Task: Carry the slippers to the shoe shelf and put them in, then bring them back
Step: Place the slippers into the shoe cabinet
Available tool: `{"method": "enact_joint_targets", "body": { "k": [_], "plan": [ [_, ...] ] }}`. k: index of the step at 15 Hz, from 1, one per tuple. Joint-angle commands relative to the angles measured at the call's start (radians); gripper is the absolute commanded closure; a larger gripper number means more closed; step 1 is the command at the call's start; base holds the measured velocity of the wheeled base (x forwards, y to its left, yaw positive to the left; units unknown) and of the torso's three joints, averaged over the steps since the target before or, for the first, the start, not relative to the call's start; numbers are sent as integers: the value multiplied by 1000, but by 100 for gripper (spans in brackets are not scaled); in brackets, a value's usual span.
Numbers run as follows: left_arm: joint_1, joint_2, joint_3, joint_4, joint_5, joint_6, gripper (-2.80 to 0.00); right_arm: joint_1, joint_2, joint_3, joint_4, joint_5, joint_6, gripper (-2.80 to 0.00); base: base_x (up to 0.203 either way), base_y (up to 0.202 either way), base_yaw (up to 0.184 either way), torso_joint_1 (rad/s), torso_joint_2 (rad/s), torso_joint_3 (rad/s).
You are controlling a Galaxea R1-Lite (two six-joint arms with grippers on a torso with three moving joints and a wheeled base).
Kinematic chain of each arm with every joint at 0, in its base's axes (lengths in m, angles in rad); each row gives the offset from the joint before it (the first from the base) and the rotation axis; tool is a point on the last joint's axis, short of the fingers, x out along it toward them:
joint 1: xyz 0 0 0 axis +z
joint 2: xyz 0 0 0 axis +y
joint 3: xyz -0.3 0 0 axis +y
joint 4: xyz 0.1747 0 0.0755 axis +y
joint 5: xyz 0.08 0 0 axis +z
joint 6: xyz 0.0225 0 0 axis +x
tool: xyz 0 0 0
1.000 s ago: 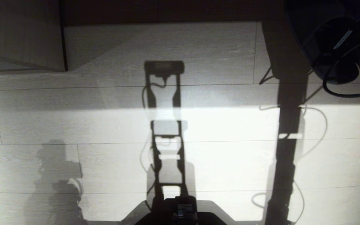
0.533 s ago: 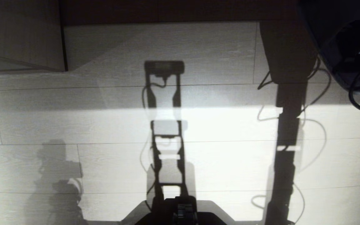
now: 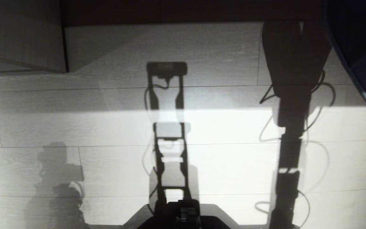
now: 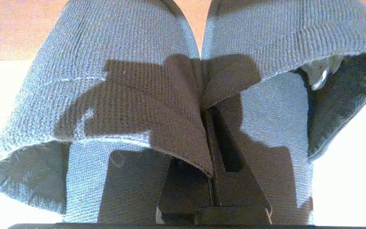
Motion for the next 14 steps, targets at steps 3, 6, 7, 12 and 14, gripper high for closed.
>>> {"method": "enact_joint_targets", "body": {
  "k": [3,6,7,12,14],
  "plan": [
    [0,0,0,-1,0,0,0,1,-107,86,2,1,-1,0,0,0,0,0,0,0],
    [0,0,0,-1,1,0,0,2,-238,183,45,4,-1,0,0,0,0,0,0,0],
    [0,0,0,-1,0,0,0,3,-285,208,65,6,-1,0,0,0,0,0,0,0],
    [0,0,0,-1,0,0,0,15,-503,322,194,11,-15,0,0,0,0,0,0,0],
    [0,0,0,-1,0,0,0,22,-589,366,255,13,-24,0,0,0,0,0,0,0]
  ]
}}
